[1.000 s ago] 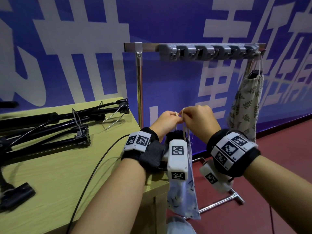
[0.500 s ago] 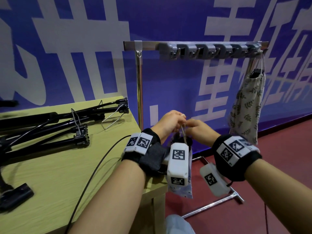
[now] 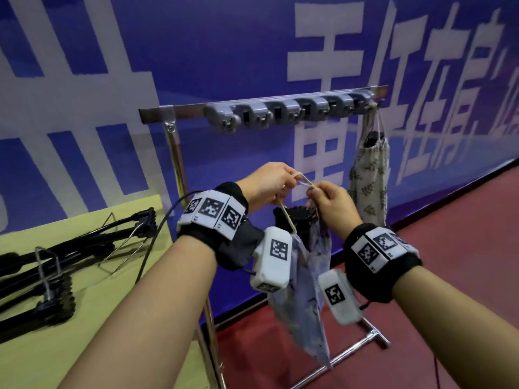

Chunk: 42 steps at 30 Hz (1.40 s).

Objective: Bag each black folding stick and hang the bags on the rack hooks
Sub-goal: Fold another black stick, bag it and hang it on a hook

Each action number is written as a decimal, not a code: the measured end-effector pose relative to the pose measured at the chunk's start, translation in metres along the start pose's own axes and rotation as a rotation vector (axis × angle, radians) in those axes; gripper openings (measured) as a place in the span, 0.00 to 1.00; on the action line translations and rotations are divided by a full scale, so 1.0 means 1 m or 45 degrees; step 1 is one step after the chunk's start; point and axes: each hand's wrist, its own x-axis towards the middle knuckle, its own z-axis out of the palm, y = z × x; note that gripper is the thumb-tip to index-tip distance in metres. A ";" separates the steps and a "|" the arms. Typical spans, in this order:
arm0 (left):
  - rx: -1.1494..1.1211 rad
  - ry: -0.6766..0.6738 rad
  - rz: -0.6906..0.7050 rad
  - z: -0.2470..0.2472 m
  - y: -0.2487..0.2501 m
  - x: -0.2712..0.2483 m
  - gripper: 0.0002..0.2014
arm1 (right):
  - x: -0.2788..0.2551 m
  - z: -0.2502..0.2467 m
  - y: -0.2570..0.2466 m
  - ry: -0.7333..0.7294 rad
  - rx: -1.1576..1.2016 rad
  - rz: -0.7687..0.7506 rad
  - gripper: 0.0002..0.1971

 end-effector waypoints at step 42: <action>0.120 0.231 0.279 0.093 0.084 0.232 0.18 | 0.227 -0.092 0.087 0.222 0.022 0.204 0.09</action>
